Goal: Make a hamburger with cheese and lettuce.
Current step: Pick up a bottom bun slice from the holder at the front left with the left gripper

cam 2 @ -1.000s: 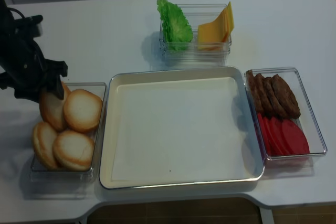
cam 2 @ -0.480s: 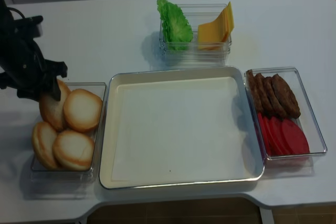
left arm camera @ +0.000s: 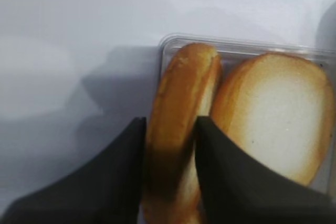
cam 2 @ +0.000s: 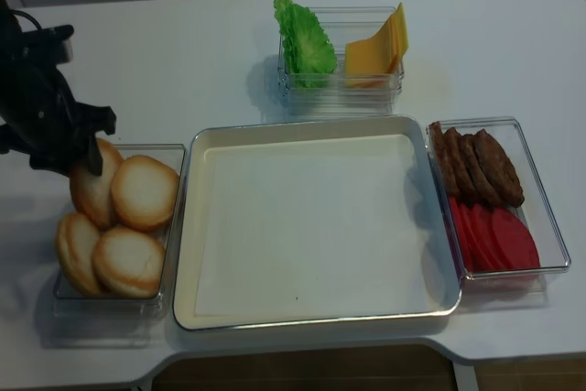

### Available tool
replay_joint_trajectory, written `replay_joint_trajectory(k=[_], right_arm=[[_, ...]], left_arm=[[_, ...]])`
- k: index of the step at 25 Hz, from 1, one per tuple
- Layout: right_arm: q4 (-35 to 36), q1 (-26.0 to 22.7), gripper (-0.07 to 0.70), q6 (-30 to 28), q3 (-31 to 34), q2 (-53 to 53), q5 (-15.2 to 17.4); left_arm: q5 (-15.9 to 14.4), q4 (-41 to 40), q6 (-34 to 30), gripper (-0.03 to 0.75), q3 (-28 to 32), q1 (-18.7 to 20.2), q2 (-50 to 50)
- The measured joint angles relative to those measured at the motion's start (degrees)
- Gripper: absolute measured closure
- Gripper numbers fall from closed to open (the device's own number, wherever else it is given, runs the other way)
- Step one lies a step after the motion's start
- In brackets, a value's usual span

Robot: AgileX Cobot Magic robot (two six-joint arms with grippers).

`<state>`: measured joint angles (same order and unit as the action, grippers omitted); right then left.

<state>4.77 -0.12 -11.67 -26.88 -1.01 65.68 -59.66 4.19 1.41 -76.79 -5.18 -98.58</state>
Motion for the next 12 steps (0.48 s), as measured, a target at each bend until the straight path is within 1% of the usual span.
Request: replay_joint_trajectory(k=[5, 12], right_arm=[[0.00, 0.00, 0.334, 0.00, 0.00, 0.00, 0.00], [-0.10, 0.00, 0.384, 0.00, 0.00, 0.00, 0.00]], left_arm=[[-0.12, -0.13, -0.13, 0.594, -0.12, 0.00, 0.00], [-0.26, -0.74, -0.13, 0.602, -0.12, 0.00, 0.67]])
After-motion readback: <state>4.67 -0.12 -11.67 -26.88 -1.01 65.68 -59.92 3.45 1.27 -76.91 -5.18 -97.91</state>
